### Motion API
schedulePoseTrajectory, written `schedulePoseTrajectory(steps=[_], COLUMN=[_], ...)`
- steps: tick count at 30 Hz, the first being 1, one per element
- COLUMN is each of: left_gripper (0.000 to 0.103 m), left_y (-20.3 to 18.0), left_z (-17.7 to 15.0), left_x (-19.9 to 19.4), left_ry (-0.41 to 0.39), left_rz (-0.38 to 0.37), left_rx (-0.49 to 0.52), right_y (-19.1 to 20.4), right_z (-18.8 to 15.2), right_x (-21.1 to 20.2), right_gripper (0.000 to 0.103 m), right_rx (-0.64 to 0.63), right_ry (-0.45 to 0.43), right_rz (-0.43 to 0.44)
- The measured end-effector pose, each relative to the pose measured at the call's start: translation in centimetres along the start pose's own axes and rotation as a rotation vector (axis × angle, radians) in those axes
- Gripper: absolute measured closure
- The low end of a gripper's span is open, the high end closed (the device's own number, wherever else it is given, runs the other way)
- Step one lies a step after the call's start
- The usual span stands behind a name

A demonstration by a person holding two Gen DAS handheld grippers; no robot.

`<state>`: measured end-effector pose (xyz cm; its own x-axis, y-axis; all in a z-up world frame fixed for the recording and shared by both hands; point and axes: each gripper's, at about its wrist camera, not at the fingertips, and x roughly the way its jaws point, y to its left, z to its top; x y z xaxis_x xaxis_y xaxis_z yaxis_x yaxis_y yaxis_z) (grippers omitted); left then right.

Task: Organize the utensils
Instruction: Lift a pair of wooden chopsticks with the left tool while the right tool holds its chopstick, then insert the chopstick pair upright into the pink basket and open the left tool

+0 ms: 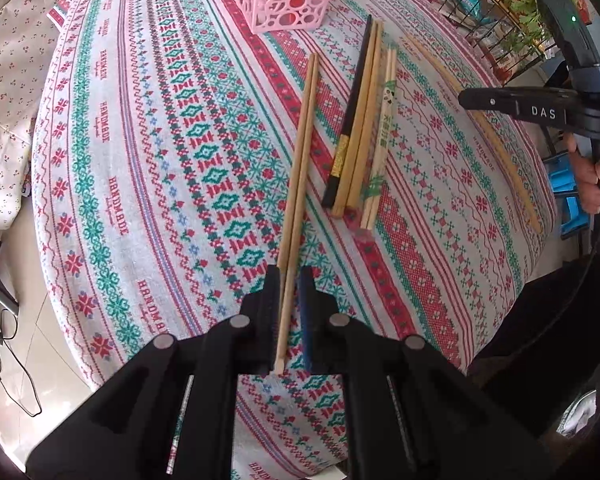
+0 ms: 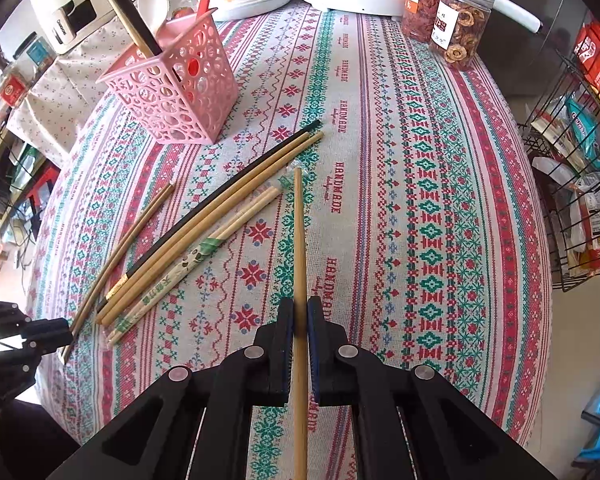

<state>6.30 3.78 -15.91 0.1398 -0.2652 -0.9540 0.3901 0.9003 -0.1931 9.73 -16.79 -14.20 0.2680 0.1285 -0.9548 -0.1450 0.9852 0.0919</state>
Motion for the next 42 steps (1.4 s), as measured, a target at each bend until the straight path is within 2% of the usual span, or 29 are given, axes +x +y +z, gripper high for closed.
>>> schedulePoseTrajectory(steps=[1, 3, 6, 9, 12, 15, 17, 19, 20, 26, 36, 42], left_gripper=[0.083, 0.063, 0.061, 0.062, 0.067, 0.07, 0.072, 0.088, 0.092, 0.094, 0.094, 0.094], left_y=[-0.1, -0.3, -0.6, -1.1, -1.8, -2.3, -2.5, -2.6, -2.7, -2.7, -1.7, -1.8], left_z=[0.7, 2.2, 4.9, 7.5, 9.3, 10.1, 10.2, 10.3, 10.2, 9.3, 5.1, 5.0], left_x=[-0.2, -0.3, 0.2, 1.4, 2.7, 4.3, 4.5, 4.5, 4.4, 2.7, -8.2, -14.5], left_ry=[-0.022, -0.065, -0.126, -0.151, -0.158, -0.115, -0.119, -0.102, -0.106, -0.14, -0.441, -0.718], left_rz=[-0.017, -0.02, -0.001, -0.031, -0.033, 0.016, 0.051, 0.106, 0.124, 0.115, 0.066, 0.047], left_rx=[-0.008, -0.025, -0.032, -0.06, -0.072, -0.069, -0.056, -0.045, -0.042, -0.081, -0.132, -0.177], right_y=[0.0, -0.2, -1.3, -3.0, -4.0, -4.4, -4.8, -5.2, -5.4, -5.8, -5.6, -4.8], right_z=[-0.1, -0.1, 0.3, 0.9, 1.4, 1.6, 1.7, 1.8, 2.0, 2.4, 2.5, 2.9], right_x=[-0.2, -0.5, -0.6, -0.9, -1.1, -1.3, -1.4, -1.6, -1.5, -2.8, -7.8, -11.1], right_gripper=[0.096, 0.096, 0.096, 0.096, 0.096, 0.096, 0.096, 0.096, 0.096, 0.096, 0.096, 0.096], right_rx=[0.001, 0.001, 0.017, 0.032, 0.038, 0.044, 0.041, 0.04, 0.044, 0.068, 0.116, 0.125], right_ry=[0.006, 0.021, 0.023, 0.01, -0.008, -0.017, -0.021, -0.025, -0.029, -0.079, -0.25, -0.402], right_rz=[0.006, 0.014, 0.03, 0.053, 0.071, 0.09, 0.091, 0.092, 0.093, 0.104, 0.151, 0.143])
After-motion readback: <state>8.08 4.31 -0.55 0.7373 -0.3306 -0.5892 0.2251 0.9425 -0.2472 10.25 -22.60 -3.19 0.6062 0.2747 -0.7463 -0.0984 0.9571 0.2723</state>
